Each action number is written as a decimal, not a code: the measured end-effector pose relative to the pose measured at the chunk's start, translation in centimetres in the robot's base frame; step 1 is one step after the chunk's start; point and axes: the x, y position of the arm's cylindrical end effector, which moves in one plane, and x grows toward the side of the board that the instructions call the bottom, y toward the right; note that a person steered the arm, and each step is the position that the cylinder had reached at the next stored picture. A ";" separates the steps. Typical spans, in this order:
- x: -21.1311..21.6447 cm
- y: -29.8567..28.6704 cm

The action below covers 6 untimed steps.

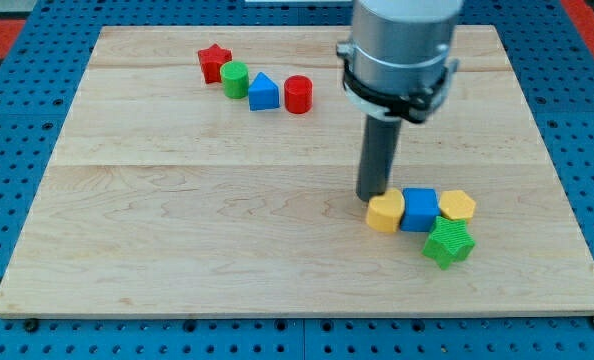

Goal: Move the blue triangle to the left side of the red circle

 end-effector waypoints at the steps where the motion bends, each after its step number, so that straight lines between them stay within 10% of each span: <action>1: -1.3 -0.2; 4: -20.4 -2.2; 6: -19.2 -15.7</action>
